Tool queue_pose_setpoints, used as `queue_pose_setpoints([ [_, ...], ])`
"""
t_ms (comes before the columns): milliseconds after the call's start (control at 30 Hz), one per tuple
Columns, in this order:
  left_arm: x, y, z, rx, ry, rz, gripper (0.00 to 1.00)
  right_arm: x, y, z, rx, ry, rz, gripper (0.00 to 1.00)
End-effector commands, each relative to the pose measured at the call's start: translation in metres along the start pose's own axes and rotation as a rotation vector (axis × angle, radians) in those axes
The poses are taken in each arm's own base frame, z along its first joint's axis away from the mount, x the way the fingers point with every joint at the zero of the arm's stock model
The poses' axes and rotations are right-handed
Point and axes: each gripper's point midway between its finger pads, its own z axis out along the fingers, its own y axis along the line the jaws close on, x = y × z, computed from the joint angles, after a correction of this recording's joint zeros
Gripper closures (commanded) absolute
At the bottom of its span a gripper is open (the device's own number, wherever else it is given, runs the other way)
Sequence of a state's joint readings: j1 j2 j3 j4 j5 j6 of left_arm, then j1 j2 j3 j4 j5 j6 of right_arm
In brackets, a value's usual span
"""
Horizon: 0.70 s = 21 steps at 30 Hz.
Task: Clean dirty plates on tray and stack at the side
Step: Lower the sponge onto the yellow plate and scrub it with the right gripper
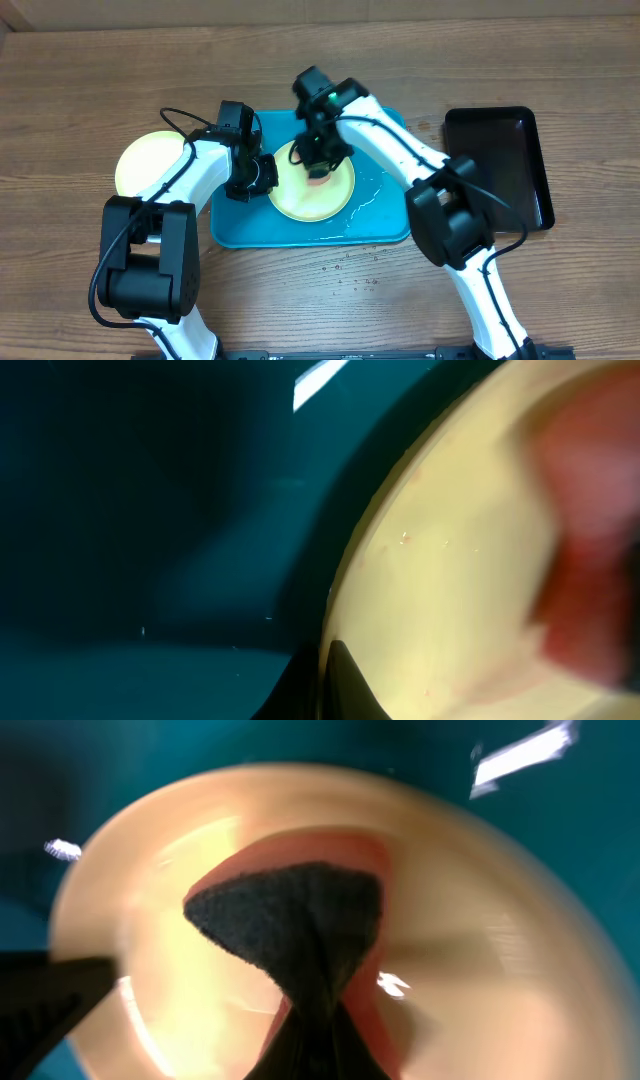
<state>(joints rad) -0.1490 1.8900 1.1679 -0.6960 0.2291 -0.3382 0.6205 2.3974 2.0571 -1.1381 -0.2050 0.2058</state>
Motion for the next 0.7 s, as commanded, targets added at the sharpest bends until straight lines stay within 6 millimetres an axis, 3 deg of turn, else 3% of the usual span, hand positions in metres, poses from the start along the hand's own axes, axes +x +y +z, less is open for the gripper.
queue_pose_setpoints([
  [0,0.005,-0.006,0.003,0.035,0.027,0.045,0.96,0.012,0.036,0.013,-0.109,0.055,-0.033,0.96],
  [100,0.006,-0.010,0.003,0.060,0.035,0.048,0.96,0.024,0.047,0.011,-0.156,0.107,-0.032,0.96],
  [200,0.007,-0.012,0.002,0.071,0.038,0.051,0.96,0.035,0.041,0.008,-0.156,0.155,-0.038,0.96],
  [300,0.006,-0.011,0.002,0.070,0.037,0.049,0.96,0.048,0.021,0.003,-0.129,0.220,-0.028,0.96],
  [400,0.005,-0.008,0.001,0.070,0.035,0.039,0.96,0.052,-0.013,-0.003,-0.049,0.254,0.023,0.96],
  [667,0.003,-0.003,0.000,0.068,0.034,0.034,0.96,0.034,-0.074,-0.009,0.165,0.179,0.093,0.96],
])
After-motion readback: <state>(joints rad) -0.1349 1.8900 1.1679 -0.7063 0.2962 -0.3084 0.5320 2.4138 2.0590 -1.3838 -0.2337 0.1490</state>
